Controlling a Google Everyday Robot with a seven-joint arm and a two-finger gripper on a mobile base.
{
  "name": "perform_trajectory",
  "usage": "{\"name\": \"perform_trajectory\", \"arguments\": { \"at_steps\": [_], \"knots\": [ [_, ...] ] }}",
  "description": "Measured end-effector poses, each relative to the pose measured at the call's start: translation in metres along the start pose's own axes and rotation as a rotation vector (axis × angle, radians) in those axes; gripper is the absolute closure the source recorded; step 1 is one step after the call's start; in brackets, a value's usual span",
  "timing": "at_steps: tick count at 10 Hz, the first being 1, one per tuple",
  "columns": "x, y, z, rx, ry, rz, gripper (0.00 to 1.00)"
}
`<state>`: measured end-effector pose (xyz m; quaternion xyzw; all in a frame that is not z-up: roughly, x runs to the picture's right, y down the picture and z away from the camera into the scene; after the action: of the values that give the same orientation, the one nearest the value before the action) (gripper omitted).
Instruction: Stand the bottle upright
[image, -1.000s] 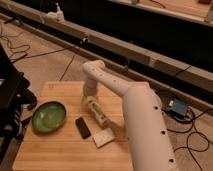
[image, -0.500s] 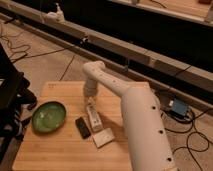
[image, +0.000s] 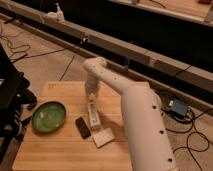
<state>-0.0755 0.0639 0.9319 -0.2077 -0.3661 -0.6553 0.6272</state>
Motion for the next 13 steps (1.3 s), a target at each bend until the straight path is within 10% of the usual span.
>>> {"name": "perform_trajectory", "arguments": {
  "at_steps": [13],
  "knots": [
    [0.045, 0.05, -0.094, -0.133, 0.243, 0.351, 1.0]
  ]
}}
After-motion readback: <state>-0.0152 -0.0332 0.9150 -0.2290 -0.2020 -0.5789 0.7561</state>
